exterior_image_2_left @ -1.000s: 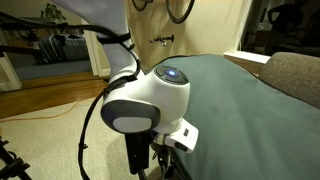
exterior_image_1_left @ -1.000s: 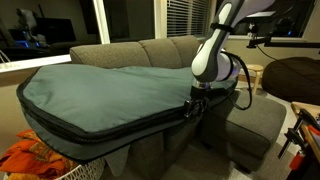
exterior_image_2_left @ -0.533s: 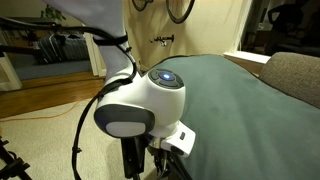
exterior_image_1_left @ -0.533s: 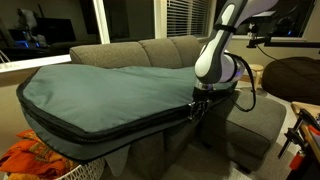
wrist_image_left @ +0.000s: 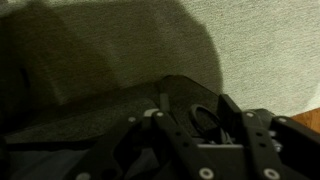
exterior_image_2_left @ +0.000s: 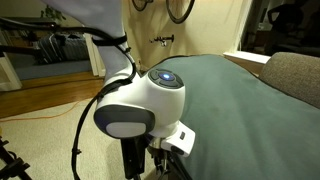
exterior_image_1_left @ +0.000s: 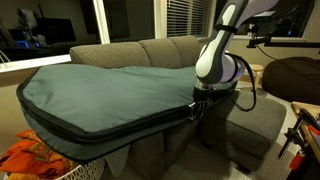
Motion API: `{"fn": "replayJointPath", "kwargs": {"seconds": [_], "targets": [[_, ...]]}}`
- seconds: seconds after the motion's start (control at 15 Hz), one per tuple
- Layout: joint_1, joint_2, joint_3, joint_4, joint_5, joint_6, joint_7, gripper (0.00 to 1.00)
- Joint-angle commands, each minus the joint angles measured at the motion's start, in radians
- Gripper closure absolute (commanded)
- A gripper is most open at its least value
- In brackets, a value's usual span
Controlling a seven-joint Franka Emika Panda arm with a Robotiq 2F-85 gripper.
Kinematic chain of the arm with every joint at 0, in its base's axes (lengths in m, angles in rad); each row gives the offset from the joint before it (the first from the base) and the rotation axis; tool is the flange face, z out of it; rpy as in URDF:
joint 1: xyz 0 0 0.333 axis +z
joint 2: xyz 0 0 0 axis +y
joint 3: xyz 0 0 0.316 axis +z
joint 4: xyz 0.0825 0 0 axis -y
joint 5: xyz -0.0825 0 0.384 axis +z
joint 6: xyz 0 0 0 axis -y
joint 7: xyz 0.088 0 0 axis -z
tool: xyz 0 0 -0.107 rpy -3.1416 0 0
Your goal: Open the zip
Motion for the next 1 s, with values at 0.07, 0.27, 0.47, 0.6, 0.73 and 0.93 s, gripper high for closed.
{"fn": "replayJointPath", "kwargs": {"seconds": [0.07,0.27,0.47,0.6,0.73,0.93], "targets": [[0.003,-0.02,-0.017,-0.027,-0.044,0.017,0.019,0.08],[0.009,-0.021,-0.026,-0.023,-0.056,0.011,0.022,0.0],[0.009,-0.017,-0.022,-0.023,-0.065,0.014,0.02,0.0],[0.012,-0.016,-0.021,-0.024,-0.067,0.014,0.021,0.0],[0.012,-0.016,-0.019,-0.024,-0.072,0.012,0.019,0.0],[0.016,-0.016,-0.024,-0.023,-0.077,0.014,0.02,0.26]]}}
